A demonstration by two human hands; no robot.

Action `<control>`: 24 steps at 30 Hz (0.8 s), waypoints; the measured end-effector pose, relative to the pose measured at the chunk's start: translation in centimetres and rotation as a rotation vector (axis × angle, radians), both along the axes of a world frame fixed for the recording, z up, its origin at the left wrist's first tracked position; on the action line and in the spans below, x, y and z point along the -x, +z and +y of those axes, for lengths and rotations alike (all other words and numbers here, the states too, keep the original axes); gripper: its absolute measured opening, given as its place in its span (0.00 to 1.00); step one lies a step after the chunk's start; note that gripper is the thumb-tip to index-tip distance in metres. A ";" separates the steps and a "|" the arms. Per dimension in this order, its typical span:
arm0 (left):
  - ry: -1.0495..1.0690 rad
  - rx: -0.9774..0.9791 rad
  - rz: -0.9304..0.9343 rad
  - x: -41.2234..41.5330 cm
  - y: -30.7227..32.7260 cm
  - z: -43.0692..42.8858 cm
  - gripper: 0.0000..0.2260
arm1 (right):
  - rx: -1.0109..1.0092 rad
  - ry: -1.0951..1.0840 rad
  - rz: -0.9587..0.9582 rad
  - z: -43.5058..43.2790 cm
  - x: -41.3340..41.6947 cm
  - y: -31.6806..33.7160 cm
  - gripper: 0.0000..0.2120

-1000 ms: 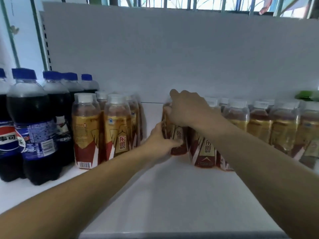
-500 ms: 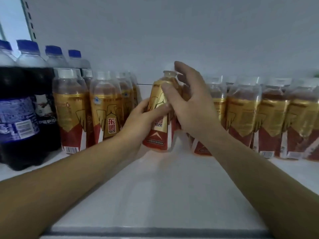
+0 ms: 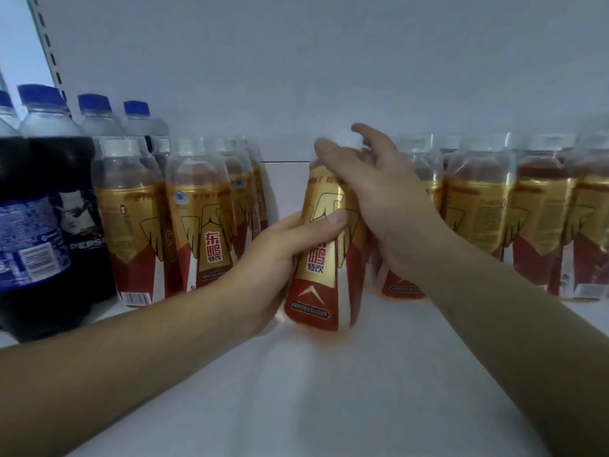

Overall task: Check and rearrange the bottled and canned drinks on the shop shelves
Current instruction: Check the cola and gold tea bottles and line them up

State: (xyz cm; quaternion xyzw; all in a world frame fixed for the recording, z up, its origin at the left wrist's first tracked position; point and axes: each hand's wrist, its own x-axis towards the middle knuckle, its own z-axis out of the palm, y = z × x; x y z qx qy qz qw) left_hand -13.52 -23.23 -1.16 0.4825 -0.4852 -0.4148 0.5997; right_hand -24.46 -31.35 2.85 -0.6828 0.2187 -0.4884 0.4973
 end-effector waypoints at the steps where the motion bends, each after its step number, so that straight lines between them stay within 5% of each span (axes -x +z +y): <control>1: 0.023 0.005 -0.046 -0.4 0.1 0.2 0.21 | -0.036 0.031 -0.012 -0.1 -0.2 -0.2 0.31; 8: 0.037 0.106 -0.174 -1.4 -0.1 2.0 0.28 | -0.068 0.074 -0.140 0.6 -0.9 -0.2 0.07; 13: 0.047 0.188 -0.190 -1.4 -0.6 3.2 0.36 | -0.124 0.076 -0.289 1.7 -1.6 3.2 0.11; 20: 0.123 0.301 -0.039 -2.1 0.1 3.8 0.33 | -0.179 0.235 -0.449 2.4 -2.4 4.8 0.10; 24: -0.163 0.188 0.218 -2.3 -0.2 3.8 0.26 | -0.251 0.543 -0.508 1.4 -1.7 3.2 0.19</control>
